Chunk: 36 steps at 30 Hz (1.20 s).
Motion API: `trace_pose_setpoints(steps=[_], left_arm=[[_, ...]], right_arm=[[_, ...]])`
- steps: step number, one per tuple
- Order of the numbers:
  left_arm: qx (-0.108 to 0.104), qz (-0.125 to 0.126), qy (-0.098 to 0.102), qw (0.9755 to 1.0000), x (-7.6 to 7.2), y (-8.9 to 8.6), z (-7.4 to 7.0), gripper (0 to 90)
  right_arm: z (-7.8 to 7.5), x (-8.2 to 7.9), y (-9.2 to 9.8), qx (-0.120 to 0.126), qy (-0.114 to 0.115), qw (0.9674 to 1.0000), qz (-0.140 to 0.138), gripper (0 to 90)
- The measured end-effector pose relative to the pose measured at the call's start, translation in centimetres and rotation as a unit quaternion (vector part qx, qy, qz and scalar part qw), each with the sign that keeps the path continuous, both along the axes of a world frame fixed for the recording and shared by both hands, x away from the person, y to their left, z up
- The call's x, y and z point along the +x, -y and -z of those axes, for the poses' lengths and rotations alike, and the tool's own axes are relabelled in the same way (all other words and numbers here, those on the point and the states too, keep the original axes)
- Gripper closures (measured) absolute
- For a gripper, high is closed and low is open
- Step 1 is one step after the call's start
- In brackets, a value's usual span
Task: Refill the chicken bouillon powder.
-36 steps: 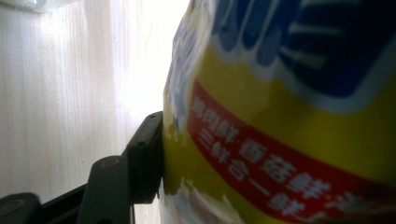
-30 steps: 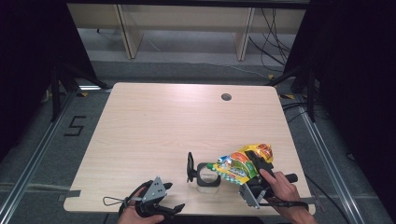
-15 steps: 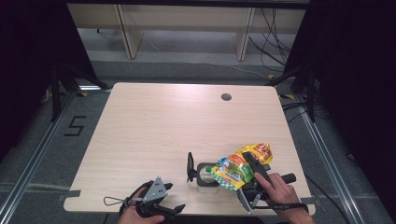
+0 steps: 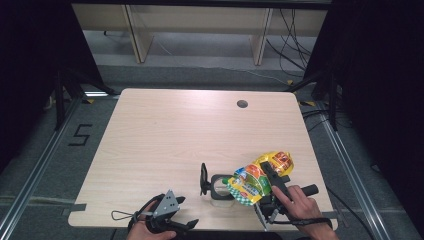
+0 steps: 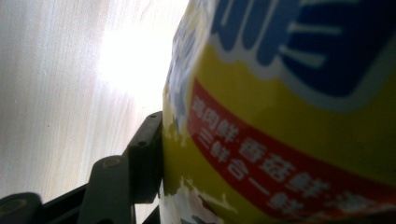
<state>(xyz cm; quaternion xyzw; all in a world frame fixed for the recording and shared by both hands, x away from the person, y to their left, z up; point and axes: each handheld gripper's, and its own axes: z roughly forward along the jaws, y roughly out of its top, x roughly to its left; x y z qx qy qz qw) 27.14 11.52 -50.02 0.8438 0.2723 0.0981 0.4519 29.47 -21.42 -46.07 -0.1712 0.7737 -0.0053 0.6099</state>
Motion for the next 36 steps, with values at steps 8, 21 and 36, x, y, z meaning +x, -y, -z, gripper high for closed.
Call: trace_pose_setpoints(steps=[8, 21, 36], left_arm=[[0.009, 0.007, 0.004, 0.9999, 0.1, -0.2, 0.0, 18.5], [0.002, -0.003, -0.001, 1.0000, 0.0, -0.1, 0.0, 18.4], [0.006, -0.002, 0.000, 1.0000, 0.0, -0.1, 0.0, 18.4]], right_arm=[[0.8, -0.5, 0.3, 0.043, 0.000, 0.9984, 0.037, 42.7], [1.9, -1.5, 0.5, 0.118, 0.022, 0.9893, 0.083, 42.7], [0.3, -0.7, 0.2, -0.002, 0.055, 0.9985, -0.007, 42.7]])
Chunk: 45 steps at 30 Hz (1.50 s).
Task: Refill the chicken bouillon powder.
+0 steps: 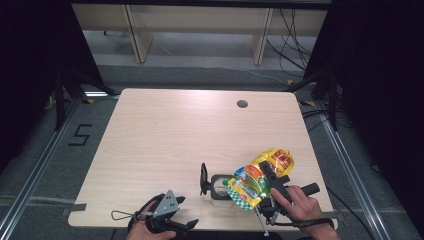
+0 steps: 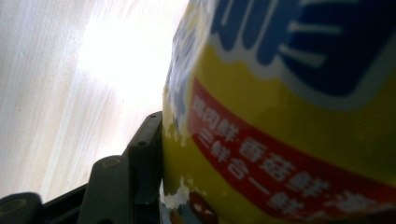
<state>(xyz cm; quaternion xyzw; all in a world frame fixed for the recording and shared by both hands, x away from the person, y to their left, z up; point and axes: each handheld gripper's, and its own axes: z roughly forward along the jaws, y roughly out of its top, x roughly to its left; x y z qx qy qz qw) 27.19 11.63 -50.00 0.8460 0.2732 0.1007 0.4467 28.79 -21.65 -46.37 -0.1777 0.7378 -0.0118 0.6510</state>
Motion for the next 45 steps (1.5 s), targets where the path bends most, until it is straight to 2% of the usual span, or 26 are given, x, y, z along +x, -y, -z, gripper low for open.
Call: trace_pose_setpoints(steps=[1, 2, 5, 6, 7, 8, 18, 19, 24, 25, 26, 28, 29, 30, 31, 32, 33, 34, 36, 37, 39, 40, 42, 43, 44, 45], left_arm=[[-0.014, -0.002, -0.006, 0.9999, -0.1, 0.2, 0.1, 18.4], [-0.007, 0.004, -0.002, 1.0000, -0.1, 0.1, 0.0, 18.4], [-0.007, 0.007, 0.004, 0.9999, 0.0, 0.1, 0.0, 18.4], [-0.008, 0.004, 0.000, 1.0000, 0.0, 0.1, 0.0, 18.4], [-0.010, 0.000, -0.006, 0.9999, -0.1, 0.1, 0.1, 18.4], [-0.007, 0.002, -0.004, 1.0000, -0.1, 0.1, 0.1, 18.4], [-0.011, 0.000, -0.006, 0.9999, -0.1, 0.1, 0.1, 18.4], [-0.009, 0.002, -0.005, 0.9999, -0.1, 0.1, 0.1, 18.4], [-0.008, 0.001, -0.005, 1.0000, -0.1, 0.1, 0.1, 18.4], [-0.006, 0.007, -0.001, 1.0000, 0.0, 0.1, 0.1, 18.4], [-0.006, 0.007, 0.000, 1.0000, 0.0, 0.1, 0.1, 18.4], [-0.003, 0.001, -0.005, 1.0000, 0.0, 0.1, 0.0, 18.4], [0.002, 0.003, -0.004, 1.0000, 0.0, 0.0, 0.0, 18.4], [0.003, 0.006, 0.001, 1.0000, 0.0, 0.0, 0.1, 18.4], [-0.010, 0.007, 0.002, 0.9999, 0.0, 0.2, 0.1, 18.4], [-0.010, 0.007, 0.000, 0.9999, 0.0, 0.2, 0.1, 18.4], [-0.012, 0.006, 0.001, 0.9999, 0.0, 0.3, 0.1, 18.4], [-0.015, -0.001, -0.006, 0.9999, -0.1, 0.3, 0.2, 18.4], [-0.003, 0.001, -0.004, 1.0000, -0.1, 0.2, 0.2, 18.4], [0.000, 0.004, -0.001, 1.0000, 0.0, 0.1, 0.1, 18.4], [-0.009, 0.008, 0.000, 0.9999, 0.0, 0.2, 0.1, 18.4], [0.005, 0.011, 0.006, 0.9999, 0.1, 0.0, 0.0, 18.4], [-0.008, 0.007, 0.001, 0.9999, -0.1, 0.2, 0.2, 18.4], [0.001, 0.003, -0.002, 1.0000, -0.1, 0.1, 0.1, 18.4], [-0.013, 0.003, -0.006, 0.9999, -0.1, 0.3, 0.1, 18.4], [-0.002, 0.012, 0.002, 0.9999, 0.0, 0.2, 0.1, 18.4]], right_arm=[[0.1, 0.0, 0.1, 0.004, -0.013, 0.9999, 0.008, 42.7], [1.1, -0.9, 0.4, 0.093, -0.012, 0.9935, 0.066, 42.7], [-0.1, 0.0, -0.1, -0.005, 0.005, 1.0000, -0.004, 42.7], [-0.1, 0.0, 0.0, -0.003, -0.002, 1.0000, -0.003, 42.7], [0.9, -0.8, 0.3, 0.083, -0.008, 0.9948, 0.058, 42.7], [1.1, -0.9, 0.4, 0.088, -0.006, 0.9940, 0.064, 42.7], [1.1, -0.9, 0.5, 0.093, -0.003, 0.9934, 0.067, 42.7], [0.7, -0.6, 0.4, 0.058, 0.000, 0.9973, 0.046, 42.7], [0.6, -0.4, 0.3, 0.019, -0.001, 0.9996, 0.023, 42.7], [0.9, -0.6, 0.4, 0.039, -0.007, 0.9983, 0.042, 42.7], [1.8, -1.3, 0.6, 0.108, -0.014, 0.9896, 0.094, 42.7], [0.7, -0.4, 0.3, 0.021, -0.010, 0.9990, 0.037, 42.7], [2.3, -1.7, 0.6, 0.148, -0.017, 0.9802, 0.130, 42.7], [1.6, -1.1, 0.5, 0.106, -0.007, 0.9900, 0.092, 42.7], [1.2, -0.8, 0.3, 0.083, -0.001, 0.9937, 0.076, 42.7], [0.2, -0.1, 0.0, 0.001, 0.004, 0.9998, 0.021, 42.7], [1.6, -1.1, 0.4, 0.104, -0.003, 0.9894, 0.101, 42.7], [1.6, -0.9, 0.2, 0.103, 0.001, 0.9901, 0.095, 42.7], [1.0, -0.3, -0.2, 0.031, 0.002, 0.9984, 0.048, 42.7], [1.6, -0.7, -0.2, 0.075, -0.011, 0.9937, 0.083, 42.7], [0.7, 0.0, -0.6, 0.005, -0.009, 0.9994, 0.034, 42.7], [2.2, -1.1, -0.2, 0.114, -0.011, 0.9873, 0.110, 42.7], [1.6, -0.6, -0.4, 0.080, -0.005, 0.9939, 0.075, 42.7], [1.7, -0.7, -0.5, 0.088, -0.004, 0.9929, 0.080, 42.7], [1.2, -0.3, -0.6, 0.047, -0.011, 0.9972, 0.057, 42.7], [1.9, -0.7, -0.4, 0.090, -0.018, 0.9918, 0.089, 42.7]])
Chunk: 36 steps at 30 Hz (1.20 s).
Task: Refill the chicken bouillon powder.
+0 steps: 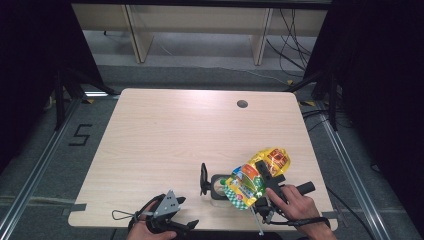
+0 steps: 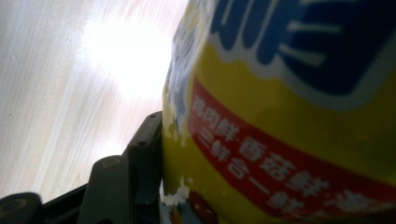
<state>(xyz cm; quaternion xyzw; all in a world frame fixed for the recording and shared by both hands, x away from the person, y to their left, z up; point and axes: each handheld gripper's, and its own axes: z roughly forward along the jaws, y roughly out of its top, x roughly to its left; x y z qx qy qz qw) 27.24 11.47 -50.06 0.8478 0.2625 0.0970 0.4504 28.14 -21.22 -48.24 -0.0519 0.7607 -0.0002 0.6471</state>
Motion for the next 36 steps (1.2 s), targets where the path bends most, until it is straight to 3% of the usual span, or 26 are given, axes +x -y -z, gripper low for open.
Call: trace_pose_setpoints(steps=[1, 2, 3, 4, 5, 6, 7, 9, 10, 11, 13, 15, 16, 17, 18, 19, 21, 24, 26, 29, 30, 31, 33, 34, 35, 36], left_arm=[[0.005, 0.000, 0.001, 1.0000, 0.0, 0.0, 0.0, 18.4], [0.009, -0.008, -0.003, 0.9999, -0.1, -0.1, 0.0, 18.4], [0.006, -0.006, -0.005, 1.0000, -0.1, 0.0, 0.1, 18.4], [0.005, -0.007, -0.003, 1.0000, -0.1, 0.0, 0.0, 18.4], [0.002, -0.006, -0.007, 1.0000, -0.1, 0.0, 0.0, 18.4], [-0.004, -0.006, -0.004, 1.0000, -0.1, 0.1, 0.1, 18.4], [0.006, -0.006, -0.004, 1.0000, -0.1, 0.0, 0.1, 18.4], [0.007, -0.006, -0.004, 1.0000, -0.1, -0.1, 0.0, 18.4], [0.006, -0.006, -0.005, 1.0000, -0.1, 0.0, 0.0, 18.4], [0.006, -0.004, -0.005, 1.0000, 0.0, -0.1, 0.0, 18.4], [0.007, -0.006, -0.004, 1.0000, -0.1, 0.0, 0.0, 18.4], [-0.003, -0.008, -0.007, 0.9999, -0.2, 0.0, 0.0, 18.4], [-0.003, -0.008, -0.008, 0.9999, -0.1, 0.0, 0.0, 18.4], [-0.004, -0.007, -0.008, 0.9999, -0.2, 0.1, 0.0, 18.4], [-0.005, -0.008, -0.008, 0.9999, -0.2, 0.1, 0.1, 18.4], [0.004, -0.007, -0.005, 1.0000, -0.1, 0.0, 0.1, 18.4], [0.001, -0.007, -0.007, 1.0000, -0.1, 0.0, 0.0, 18.4], [-0.003, -0.008, -0.007, 0.9999, -0.2, 0.1, 0.1, 18.4], [-0.005, -0.007, -0.009, 0.9999, -0.1, 0.1, 0.0, 18.4], [0.007, -0.003, -0.005, 1.0000, 0.0, 0.0, 0.0, 18.4], [-0.003, -0.005, -0.008, 0.9999, -0.1, 0.2, 0.0, 18.4], [0.000, -0.006, -0.007, 1.0000, -0.2, 0.2, 0.0, 18.4], [0.000, -0.005, -0.009, 0.9999, -0.1, 0.2, 0.0, 18.4], [0.000, -0.005, -0.009, 0.9999, -0.1, 0.2, 0.0, 18.4], [0.001, -0.005, -0.008, 1.0000, -0.1, 0.2, 0.0, 18.4], [0.002, -0.005, -0.007, 1.0000, -0.1, 0.2, 0.0, 18.4]], right_arm=[[-0.4, 0.4, -0.2, -0.032, 0.005, 0.9992, -0.024, 42.7], [-1.0, 0.9, -0.5, -0.093, 0.016, 0.9934, -0.065, 42.8], [0.5, -0.2, 0.0, 0.023, 0.006, 0.9995, 0.022, 43.2], [0.4, 0.0, 0.0, 0.020, 0.008, 0.9997, 0.014, 43.2], [-0.3, 0.7, -0.2, -0.033, 0.008, 0.9991, -0.027, 43.2], [-0.2, 0.5, -0.1, -0.022, 0.013, 0.9996, -0.016, 43.3], [0.2, 0.1, 0.0, 0.005, 0.011, 0.9999, 0.007, 43.3], [0.1, 0.1, -0.1, -0.002, 0.016, 0.9999, -0.002, 43.3], [-0.7, 0.7, -0.4, -0.063, 0.018, 0.9968, -0.046, 43.3], [0.2, 0.0, -0.1, 0.003, 0.019, 0.9998, 0.006, 43.3], [-0.1, 0.2, -0.2, -0.022, 0.025, 0.9994, -0.014, 43.3], [0.0, 0.2, -0.2, -0.015, 0.023, 0.9995, -0.013, 43.3], [-0.5, 0.6, -0.4, -0.058, 0.022, 0.9972, -0.043, 43.3], [-0.5, 0.6, -0.3, -0.059, 0.022, 0.9972, -0.040, 43.3], [0.4, -0.1, 0.0, 0.014, 0.020, 0.9996, 0.015, 43.3], [0.2, 0.1, -0.1, -0.001, 0.020, 0.9998, 0.003, 43.3], [-0.3, 0.4, -0.2, -0.032, 0.032, 0.9986, -0.028, 43.3], [0.1, 0.2, -0.1, -0.013, 0.027, 0.9995, -0.009, 43.3], [0.0, 0.2, -0.1, -0.019, 0.026, 0.9993, -0.017, 43.3], [-0.6, 0.7, -0.3, -0.069, 0.024, 0.9961, -0.050, 43.3], [-1.0, 1.0, -0.4, -0.099, 0.023, 0.9926, -0.067, 43.3], [0.3, 0.0, 0.0, 0.000, 0.023, 0.9997, 0.004, 43.3], [-0.5, 0.7, -0.2, -0.056, 0.024, 0.9972, -0.043, 43.3], [-1.0, 1.0, -0.2, -0.099, 0.026, 0.9926, -0.065, 43.3], [0.0, 0.3, 0.1, -0.031, 0.021, 0.9993, -0.009, 43.3], [0.5, -0.1, 0.2, 0.011, 0.022, 0.9995, 0.018, 43.3]])
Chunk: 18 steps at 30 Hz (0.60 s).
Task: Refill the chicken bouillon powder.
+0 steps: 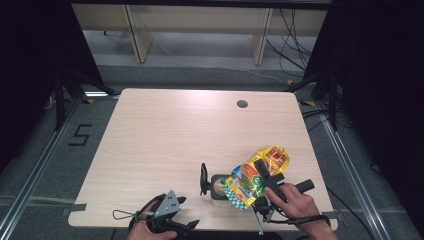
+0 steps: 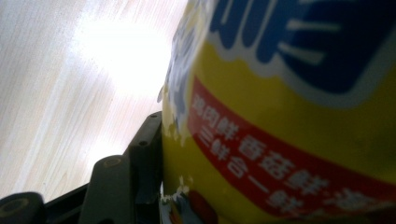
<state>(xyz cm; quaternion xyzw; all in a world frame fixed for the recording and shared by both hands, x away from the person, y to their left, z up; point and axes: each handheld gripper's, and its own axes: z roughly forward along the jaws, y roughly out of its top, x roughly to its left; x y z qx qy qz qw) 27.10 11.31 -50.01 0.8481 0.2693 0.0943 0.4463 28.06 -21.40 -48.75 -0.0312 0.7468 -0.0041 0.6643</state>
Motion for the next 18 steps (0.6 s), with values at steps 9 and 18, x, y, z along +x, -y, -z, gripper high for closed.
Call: trace_pose_setpoints(steps=[9, 18], left_arm=[[0.001, 0.005, 0.004, 1.0000, 0.0, 0.4, 0.0, 18.4], [0.011, 0.001, 0.015, 0.9998, -0.1, 0.4, -0.1, 18.5]], right_arm=[[-1.6, 0.9, -0.3, -0.131, 0.003, 0.9877, -0.086, 43.3], [-1.4, 0.6, -0.2, -0.114, 0.009, 0.9908, -0.073, 43.4]])
